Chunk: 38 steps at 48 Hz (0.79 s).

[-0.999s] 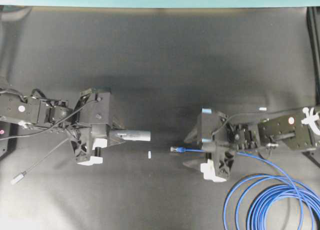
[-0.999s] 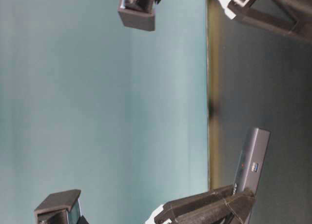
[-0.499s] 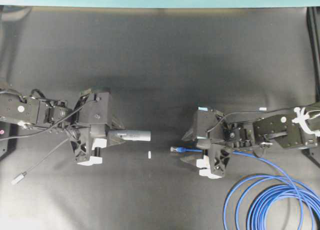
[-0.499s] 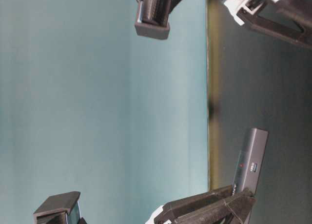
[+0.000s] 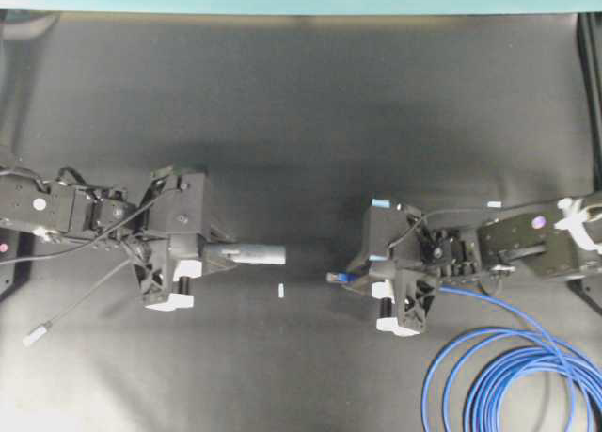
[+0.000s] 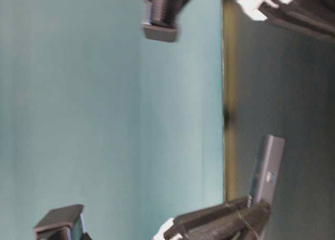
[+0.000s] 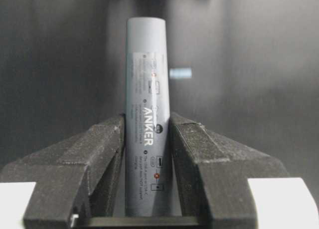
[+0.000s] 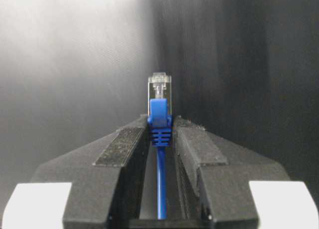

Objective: Insert the LAN cable into the hub.
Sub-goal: 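Bring the held plug and hub port toward each other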

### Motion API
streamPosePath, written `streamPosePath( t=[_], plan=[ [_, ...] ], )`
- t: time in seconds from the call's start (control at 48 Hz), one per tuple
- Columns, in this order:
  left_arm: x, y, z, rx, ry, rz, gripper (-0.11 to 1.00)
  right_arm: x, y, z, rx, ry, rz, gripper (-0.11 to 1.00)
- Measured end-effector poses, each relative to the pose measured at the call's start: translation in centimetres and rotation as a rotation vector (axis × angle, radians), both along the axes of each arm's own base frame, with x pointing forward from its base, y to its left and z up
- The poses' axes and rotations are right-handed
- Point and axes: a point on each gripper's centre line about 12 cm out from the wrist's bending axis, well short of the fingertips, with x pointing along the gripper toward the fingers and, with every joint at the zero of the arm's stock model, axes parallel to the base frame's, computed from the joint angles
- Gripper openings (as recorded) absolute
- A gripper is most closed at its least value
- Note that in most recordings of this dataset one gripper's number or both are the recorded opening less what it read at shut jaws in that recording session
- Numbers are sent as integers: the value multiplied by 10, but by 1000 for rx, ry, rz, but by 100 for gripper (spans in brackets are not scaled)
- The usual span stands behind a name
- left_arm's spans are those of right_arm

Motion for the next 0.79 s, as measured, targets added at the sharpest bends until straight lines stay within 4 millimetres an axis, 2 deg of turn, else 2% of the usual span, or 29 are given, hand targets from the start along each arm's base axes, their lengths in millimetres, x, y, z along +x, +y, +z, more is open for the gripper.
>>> streamPosePath(
  t=[0.104, 0.229, 0.791],
  plan=[
    [4, 0, 4, 1, -12, 1, 28, 5, -5, 17, 3, -29, -14, 13],
    [5, 2, 3, 4, -9, 4, 28, 10, -12, 28, -7, -56, -22, 13],
    [5, 4, 2, 5, -6, 8, 28, 25, -15, 42, -25, -149, -15, 13]
  ],
)
